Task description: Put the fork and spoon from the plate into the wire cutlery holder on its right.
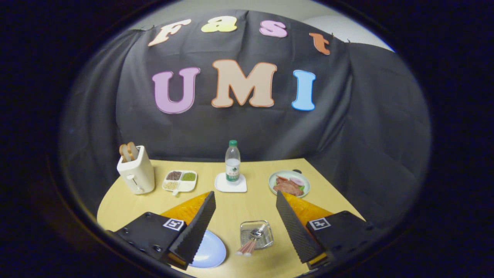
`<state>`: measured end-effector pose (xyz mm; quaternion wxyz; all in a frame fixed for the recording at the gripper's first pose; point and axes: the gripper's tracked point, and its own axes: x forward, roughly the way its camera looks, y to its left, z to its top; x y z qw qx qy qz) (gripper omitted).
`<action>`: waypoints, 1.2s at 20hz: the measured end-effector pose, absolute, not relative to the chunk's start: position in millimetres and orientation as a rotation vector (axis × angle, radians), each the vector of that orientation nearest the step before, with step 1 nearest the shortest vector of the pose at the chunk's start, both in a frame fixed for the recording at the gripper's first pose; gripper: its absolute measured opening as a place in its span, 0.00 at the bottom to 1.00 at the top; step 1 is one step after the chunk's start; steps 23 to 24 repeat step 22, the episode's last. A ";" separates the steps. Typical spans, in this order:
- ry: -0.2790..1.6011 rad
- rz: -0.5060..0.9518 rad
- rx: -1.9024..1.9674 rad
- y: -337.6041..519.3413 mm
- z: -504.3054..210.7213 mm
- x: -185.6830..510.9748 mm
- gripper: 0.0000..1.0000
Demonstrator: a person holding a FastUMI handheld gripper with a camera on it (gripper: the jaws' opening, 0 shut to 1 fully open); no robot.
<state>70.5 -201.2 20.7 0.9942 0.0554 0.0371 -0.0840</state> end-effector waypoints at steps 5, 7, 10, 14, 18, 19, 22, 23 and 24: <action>-0.078 -0.112 0.058 -184.4 41.0 42.0 1.00; -0.102 -0.104 0.050 -180.4 41.3 31.8 1.00; -0.122 -0.088 0.070 -170.1 37.2 21.8 1.00; -0.122 -0.102 0.081 -166.9 37.1 0.4 1.00; -0.117 -0.119 0.068 -168.7 33.1 -9.1 1.00; -0.119 -0.122 0.065 -168.7 32.2 -10.7 1.00; -0.121 -0.115 0.061 -165.4 36.5 -16.3 1.00; -0.121 -0.115 0.061 -165.4 36.5 -16.3 1.00; -0.121 -0.115 0.061 -165.4 36.5 -16.3 1.00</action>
